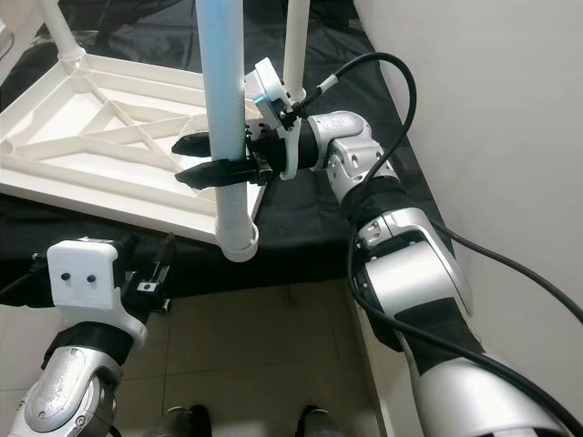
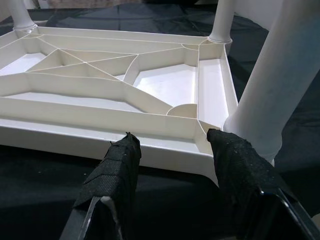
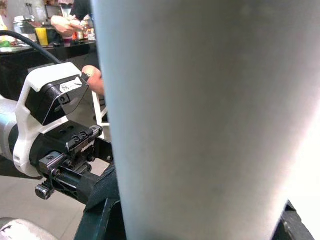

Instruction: Building children table

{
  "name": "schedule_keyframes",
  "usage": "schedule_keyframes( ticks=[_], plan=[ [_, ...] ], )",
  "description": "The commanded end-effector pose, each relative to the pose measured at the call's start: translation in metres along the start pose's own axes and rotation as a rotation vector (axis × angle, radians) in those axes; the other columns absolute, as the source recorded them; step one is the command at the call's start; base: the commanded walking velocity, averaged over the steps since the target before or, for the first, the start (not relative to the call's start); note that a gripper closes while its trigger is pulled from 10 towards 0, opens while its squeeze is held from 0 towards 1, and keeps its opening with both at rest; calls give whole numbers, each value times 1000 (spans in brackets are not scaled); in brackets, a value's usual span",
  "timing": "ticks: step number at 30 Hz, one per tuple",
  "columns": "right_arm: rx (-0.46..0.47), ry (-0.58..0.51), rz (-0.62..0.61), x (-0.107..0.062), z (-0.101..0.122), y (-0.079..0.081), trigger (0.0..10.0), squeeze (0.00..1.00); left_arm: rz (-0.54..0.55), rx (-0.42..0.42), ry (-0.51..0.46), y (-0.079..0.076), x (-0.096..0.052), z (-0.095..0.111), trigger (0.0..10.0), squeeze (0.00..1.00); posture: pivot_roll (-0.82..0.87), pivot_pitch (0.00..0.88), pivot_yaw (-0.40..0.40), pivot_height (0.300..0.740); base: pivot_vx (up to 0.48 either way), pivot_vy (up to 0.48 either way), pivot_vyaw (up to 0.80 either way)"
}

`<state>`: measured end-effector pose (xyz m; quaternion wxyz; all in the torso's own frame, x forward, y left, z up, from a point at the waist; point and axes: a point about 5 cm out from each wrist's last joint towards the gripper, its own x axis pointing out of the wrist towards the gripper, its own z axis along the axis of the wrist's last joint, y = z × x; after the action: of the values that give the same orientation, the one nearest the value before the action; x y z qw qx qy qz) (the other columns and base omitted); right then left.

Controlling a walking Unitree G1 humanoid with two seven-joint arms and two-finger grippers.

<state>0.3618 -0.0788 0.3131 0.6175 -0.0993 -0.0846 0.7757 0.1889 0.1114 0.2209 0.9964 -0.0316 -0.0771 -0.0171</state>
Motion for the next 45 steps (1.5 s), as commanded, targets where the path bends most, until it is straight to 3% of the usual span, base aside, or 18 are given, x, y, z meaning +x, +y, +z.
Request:
schedule_keyframes(
  ticks=[1, 14, 21, 29, 35, 40, 42, 43, 45],
  plan=[
    [66, 39, 28, 0, -16, 5, 10000, 0, 11, 2, 6, 2, -3, 0, 10000, 0, 75, 276, -12, 740, 0, 0, 0],
    [83, 121, 35, -1, -28, 7, 10000, 0, 2, 7, 3, 0, -2, 0, 10000, 0, 73, 263, -10, 740, 0, 0, 0],
    [99, 63, 61, 5, -23, 8, 10000, 0, 3, 5, 2, 0, -2, 0, 10000, 0, 73, 263, -10, 740, 0, 0, 0],
    [144, 22, 21, 15, -37, 3, 10000, 0, 3, 14, -4, -1, -3, 1, 10000, 0, 73, 261, -21, 740, 0, 0, 0],
    [88, 59, -123, 9, -43, -1, 10000, 0, 7, 20, -8, 1, -1, 1, 10000, 0, 65, 268, -25, 740, 0, 0, 0],
    [100, 121, -222, 8, -51, -4, 10000, 0, 9, 23, -13, 2, 1, 1, 10000, 0, 61, 266, -25, 740, 0, 0, 0],
    [104, 195, -412, 8, -60, -12, 10000, 0, 11, 28, -22, 3, 2, 2, 10000, 0, 59, 266, -26, 740, 0, 0, 0],
    [104, 195, -412, 8, -60, -12, 10000, 0, 11, 28, -22, 3, 2, 2, 10000, 0, 59, 266, -26, 740, 0, 0, 0],
    [105, 240, -574, 7, -64, -20, 10000, 0, 14, 32, -27, 3, 3, 3, 10000, 0, 60, 264, -25, 740, 0, 0, 0]
  ],
)
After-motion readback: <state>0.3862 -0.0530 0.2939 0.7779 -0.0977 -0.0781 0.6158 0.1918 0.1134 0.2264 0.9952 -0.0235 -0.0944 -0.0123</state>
